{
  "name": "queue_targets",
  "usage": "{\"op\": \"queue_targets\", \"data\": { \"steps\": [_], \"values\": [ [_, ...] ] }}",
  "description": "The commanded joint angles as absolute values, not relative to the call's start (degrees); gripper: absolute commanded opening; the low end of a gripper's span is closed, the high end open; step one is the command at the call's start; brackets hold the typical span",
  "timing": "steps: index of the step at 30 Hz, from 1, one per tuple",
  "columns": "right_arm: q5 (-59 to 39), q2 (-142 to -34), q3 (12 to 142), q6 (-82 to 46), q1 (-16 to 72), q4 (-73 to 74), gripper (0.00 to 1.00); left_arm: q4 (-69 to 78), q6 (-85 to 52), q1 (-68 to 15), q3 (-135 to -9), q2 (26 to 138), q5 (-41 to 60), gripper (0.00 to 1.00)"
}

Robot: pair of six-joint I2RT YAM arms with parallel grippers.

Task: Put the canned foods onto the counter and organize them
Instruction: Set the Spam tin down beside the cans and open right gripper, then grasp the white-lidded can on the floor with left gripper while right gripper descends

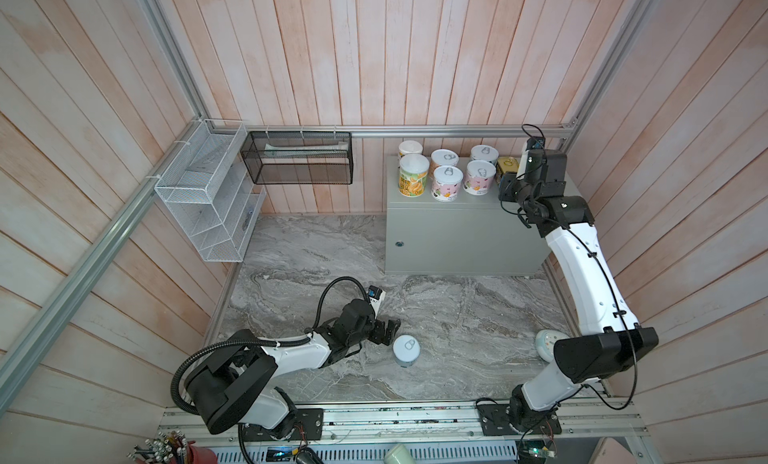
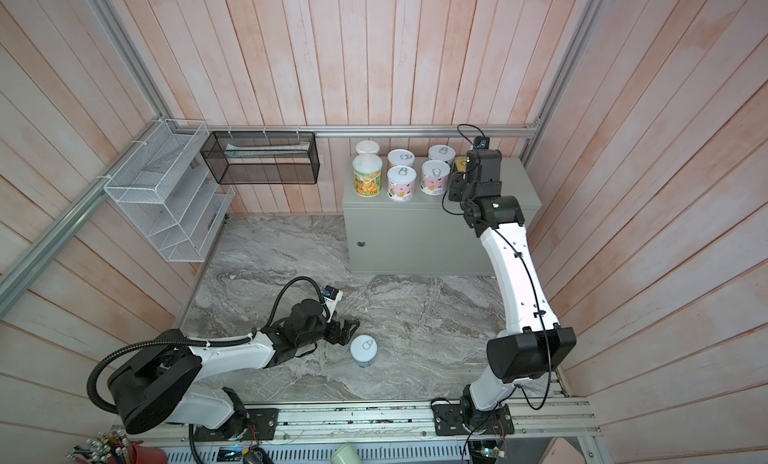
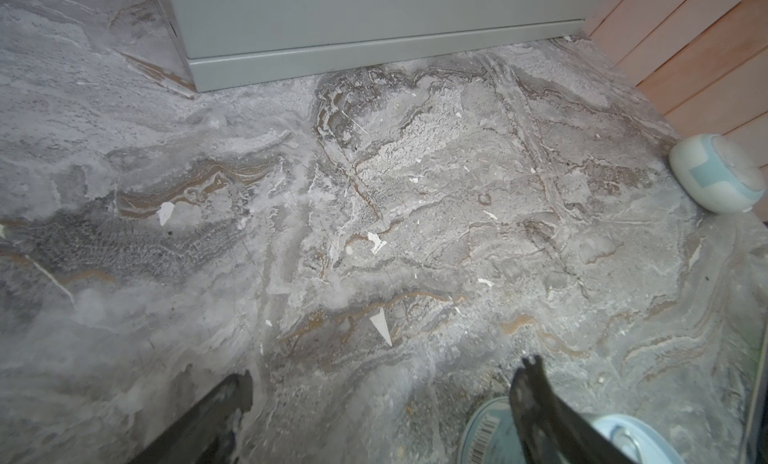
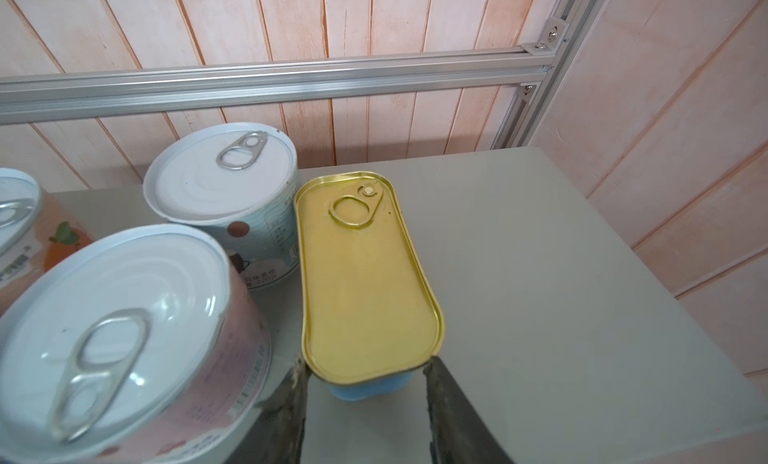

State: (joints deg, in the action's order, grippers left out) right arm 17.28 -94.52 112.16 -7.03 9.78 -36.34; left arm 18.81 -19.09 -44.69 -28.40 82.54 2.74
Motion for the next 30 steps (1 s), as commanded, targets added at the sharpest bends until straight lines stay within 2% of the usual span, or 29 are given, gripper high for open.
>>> {"op": "queue_targets", "data": {
  "steps": [1,11,24,30],
  "values": [
    [18.8,-96.4,114.5,-6.4,9.0,-37.8,0.45,18.3,-18.3,-44.6,-29.6,82.6,2.4,1.00],
    [19.5,-99.1,118.2,-6.9,6.8,-38.6,0.45,18.3,-18.3,-44.6,-29.8,82.9,2.3,1.00],
    [17.2,-106.8,129.5,-8.8,3.7,-42.8,0.45,17.9,-17.8,-44.6,-30.0,83.0,2.2,1.00],
    [16.0,-105.9,129.2,-7.2,3.6,-42.0,0.47,17.8,-17.5,-44.6,-29.8,82.4,2.7,1.00]
  ]
}}
